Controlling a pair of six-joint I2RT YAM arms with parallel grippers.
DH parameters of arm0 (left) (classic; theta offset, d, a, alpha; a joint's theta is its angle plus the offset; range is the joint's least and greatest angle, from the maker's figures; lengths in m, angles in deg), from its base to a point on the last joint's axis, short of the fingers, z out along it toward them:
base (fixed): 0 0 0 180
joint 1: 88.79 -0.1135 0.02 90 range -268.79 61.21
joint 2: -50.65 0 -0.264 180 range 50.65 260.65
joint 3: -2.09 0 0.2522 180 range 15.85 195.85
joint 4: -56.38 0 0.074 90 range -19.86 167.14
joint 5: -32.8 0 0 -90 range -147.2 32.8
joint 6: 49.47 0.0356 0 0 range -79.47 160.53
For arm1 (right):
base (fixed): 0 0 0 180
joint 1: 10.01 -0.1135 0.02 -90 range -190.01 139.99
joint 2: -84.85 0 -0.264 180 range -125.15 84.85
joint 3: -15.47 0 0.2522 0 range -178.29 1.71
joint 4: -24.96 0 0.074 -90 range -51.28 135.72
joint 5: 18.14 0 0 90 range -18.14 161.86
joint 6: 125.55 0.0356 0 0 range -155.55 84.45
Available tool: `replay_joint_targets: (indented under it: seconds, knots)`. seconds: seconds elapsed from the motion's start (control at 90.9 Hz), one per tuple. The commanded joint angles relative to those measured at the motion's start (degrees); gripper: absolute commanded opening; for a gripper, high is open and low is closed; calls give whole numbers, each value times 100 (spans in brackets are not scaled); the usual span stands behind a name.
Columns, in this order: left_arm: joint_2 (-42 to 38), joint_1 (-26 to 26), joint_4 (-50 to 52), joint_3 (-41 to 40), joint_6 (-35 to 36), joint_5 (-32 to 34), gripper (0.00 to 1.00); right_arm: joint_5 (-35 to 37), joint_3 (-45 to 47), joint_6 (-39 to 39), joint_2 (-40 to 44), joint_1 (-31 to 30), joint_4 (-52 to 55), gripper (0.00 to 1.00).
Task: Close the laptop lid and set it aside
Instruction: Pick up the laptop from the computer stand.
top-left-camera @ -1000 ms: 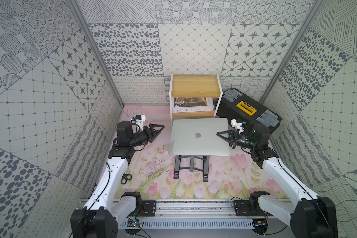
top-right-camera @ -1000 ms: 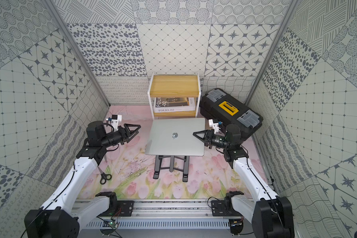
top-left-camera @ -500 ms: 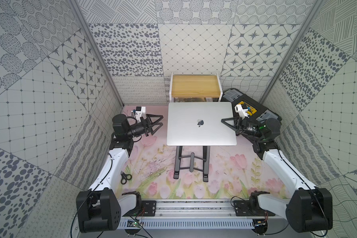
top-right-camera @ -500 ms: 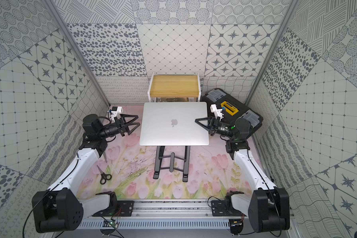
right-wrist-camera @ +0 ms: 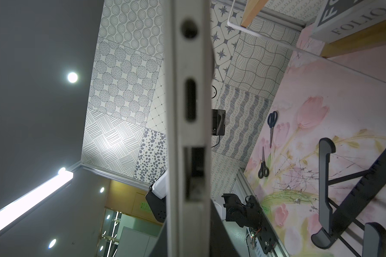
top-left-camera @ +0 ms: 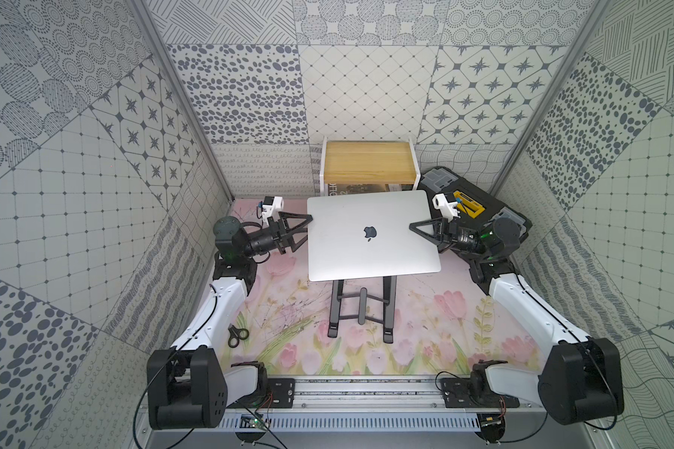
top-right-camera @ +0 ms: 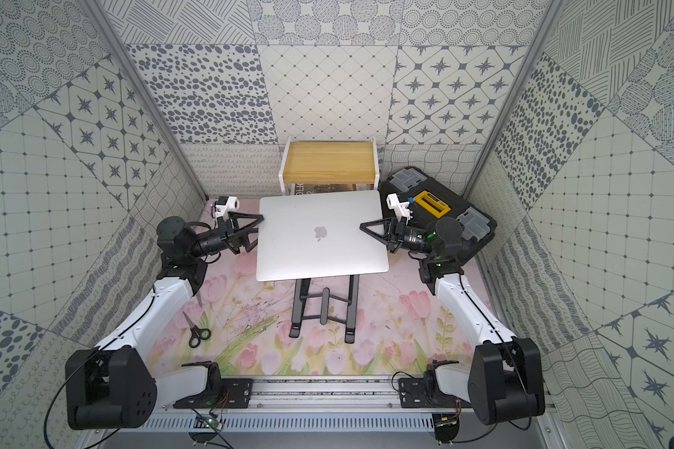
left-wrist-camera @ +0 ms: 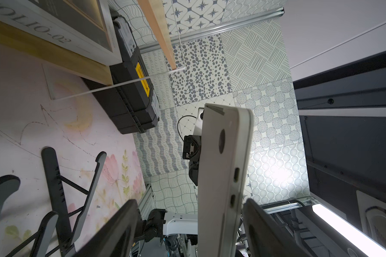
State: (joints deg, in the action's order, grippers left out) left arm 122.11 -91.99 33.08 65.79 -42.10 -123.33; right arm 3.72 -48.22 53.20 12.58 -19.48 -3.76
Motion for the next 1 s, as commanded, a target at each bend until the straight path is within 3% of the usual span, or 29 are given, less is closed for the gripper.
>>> replay_joint_targets:
  seconds: [0.0,0.066,0.264,0.495,0.572,0.627,0.693,0.748,0.991]
  knots:
    - [-117,258,-152,126,184,-17,71,419,-405,-163,57,-104,-560,0]
    - [-165,292,92,148,338,38,70,472,-465,-274,25,-123,-416,0]
    - [-204,354,312,55,380,71,53,764,-568,-1015,-10,-155,579,0]
    - [-209,428,548,60,446,100,38,1087,-638,-1114,-141,-258,739,0]
    - [-186,437,599,71,454,107,27,1147,-670,-1108,-191,-294,743,0]
    - [-179,433,605,70,442,124,20,1168,-696,-1087,-222,-338,735,10]
    - [-154,432,651,111,456,126,16,1188,-725,-1063,-219,-392,752,34]
    - [-124,439,798,167,505,119,15,1173,-764,-1036,-192,-410,833,46]
    - [96,441,1169,617,600,199,12,1136,-990,-1461,112,-391,1865,52]
